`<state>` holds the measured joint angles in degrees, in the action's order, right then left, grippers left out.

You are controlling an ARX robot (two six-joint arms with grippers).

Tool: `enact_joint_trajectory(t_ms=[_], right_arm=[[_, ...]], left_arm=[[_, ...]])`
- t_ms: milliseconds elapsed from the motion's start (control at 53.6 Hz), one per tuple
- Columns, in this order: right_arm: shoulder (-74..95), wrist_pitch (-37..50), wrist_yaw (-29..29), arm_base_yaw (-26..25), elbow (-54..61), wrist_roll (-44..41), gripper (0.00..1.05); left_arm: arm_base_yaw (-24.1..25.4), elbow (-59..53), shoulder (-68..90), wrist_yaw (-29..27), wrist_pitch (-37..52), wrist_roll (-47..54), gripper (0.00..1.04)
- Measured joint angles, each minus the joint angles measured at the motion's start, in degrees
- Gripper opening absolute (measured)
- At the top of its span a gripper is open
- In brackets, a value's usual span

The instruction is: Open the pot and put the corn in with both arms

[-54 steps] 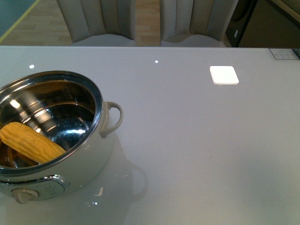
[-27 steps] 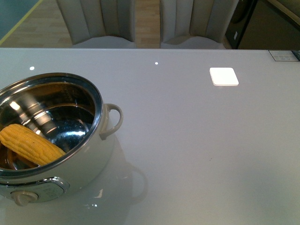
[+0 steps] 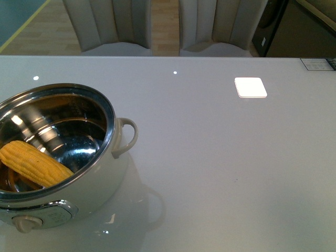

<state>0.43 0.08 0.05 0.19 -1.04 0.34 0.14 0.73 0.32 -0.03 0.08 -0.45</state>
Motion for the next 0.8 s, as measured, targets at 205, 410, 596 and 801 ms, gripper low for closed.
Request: enact_joint_trajectory(t_ms=[205, 410, 596, 801], right_arm=[[-0.04, 0.00, 0.00, 0.00, 0.00, -0.07, 0.41], [-0.04, 0.00, 0.00, 0.00, 0.00, -0.07, 0.89], [-0.07, 0.00, 0.00, 0.00, 0.00, -0.07, 0.96], [-0.07, 0.00, 0.00, 0.00, 0.00, -0.07, 0.96]], left_arm=[[0.00, 0.00, 0.00, 0.02, 0.00, 0.00, 0.98], [0.00, 0.00, 0.00, 0.00, 0.00, 0.00, 0.98], [0.00, 0.00, 0.00, 0.00, 0.00, 0.00, 0.98], [0.00, 0.00, 0.00, 0.00, 0.00, 0.00, 0.98]])
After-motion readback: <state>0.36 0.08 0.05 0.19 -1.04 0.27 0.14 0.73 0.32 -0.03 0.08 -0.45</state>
